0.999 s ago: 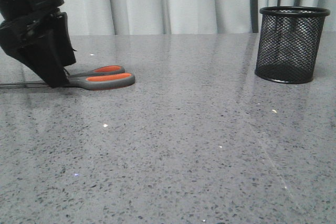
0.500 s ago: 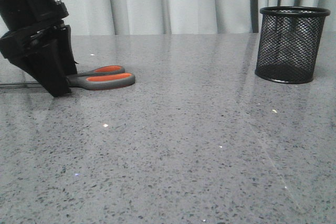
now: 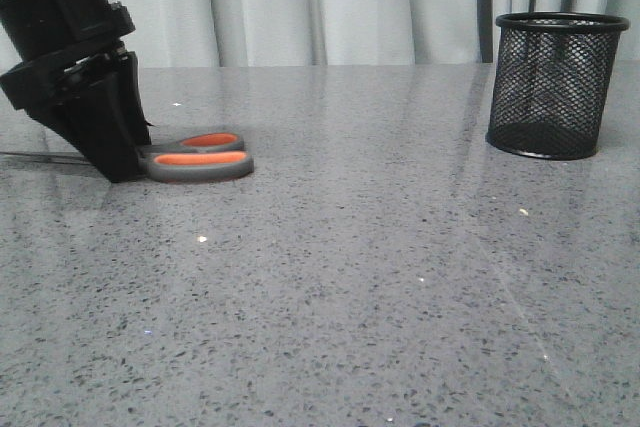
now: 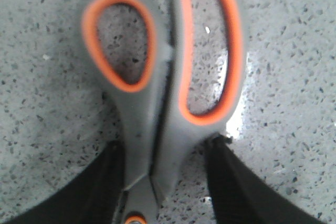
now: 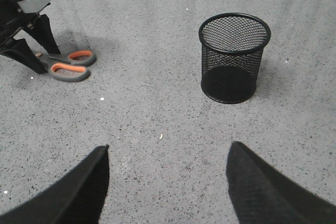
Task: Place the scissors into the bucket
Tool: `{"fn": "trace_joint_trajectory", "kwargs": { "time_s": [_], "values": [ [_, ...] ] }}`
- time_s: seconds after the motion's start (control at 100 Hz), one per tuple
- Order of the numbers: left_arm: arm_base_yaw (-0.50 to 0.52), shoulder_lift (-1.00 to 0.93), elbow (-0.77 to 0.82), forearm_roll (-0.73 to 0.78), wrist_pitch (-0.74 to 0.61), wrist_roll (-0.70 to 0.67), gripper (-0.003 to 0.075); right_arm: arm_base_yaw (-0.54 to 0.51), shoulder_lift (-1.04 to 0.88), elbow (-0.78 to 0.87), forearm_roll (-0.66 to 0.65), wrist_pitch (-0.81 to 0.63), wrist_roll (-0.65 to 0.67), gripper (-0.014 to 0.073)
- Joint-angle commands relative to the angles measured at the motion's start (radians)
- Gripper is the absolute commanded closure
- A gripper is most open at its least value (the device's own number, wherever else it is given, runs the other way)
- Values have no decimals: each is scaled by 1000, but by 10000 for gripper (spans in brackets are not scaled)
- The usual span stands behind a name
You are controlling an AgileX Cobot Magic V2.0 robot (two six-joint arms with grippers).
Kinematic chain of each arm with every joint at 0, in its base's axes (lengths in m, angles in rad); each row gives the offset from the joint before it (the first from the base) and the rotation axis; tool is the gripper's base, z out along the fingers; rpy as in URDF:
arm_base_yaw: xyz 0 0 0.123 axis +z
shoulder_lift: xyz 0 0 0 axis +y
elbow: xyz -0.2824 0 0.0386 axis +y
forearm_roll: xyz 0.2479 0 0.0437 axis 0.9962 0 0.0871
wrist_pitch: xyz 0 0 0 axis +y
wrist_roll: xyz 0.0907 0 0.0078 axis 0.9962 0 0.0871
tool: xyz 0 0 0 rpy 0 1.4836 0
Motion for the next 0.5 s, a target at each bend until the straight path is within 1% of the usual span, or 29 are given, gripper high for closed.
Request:
{"fn": "trace_joint_trajectory", "kwargs": {
  "time_s": [0.0, 0.1, 0.17, 0.22, 0.29, 0.39, 0.49],
  "values": [
    [-2, -27, -16, -22, -12, -6, 503, 1, 17, -20, 15, -62, -7, 159],
    [-2, -27, -16, -29, 0, -8, 623, 1, 17, -20, 15, -62, -7, 159],
    [-2, -36, -16, -31, 4, -8, 685, 1, 17, -20, 15, -62, -7, 159],
    [-2, -45, -16, -31, 4, -8, 713, 1, 17, -20, 15, -62, -7, 159],
    [-2, -66, -16, -31, -7, -8, 729, 1, 17, -20, 15, -62, -7, 159],
    [-2, -105, -16, -31, -44, -24, 729, 1, 17, -20, 17, -62, -7, 159],
    [-2, -153, -16, -32, -84, -56, 729, 1, 17, -20, 46, -62, -7, 159]
  ]
}}
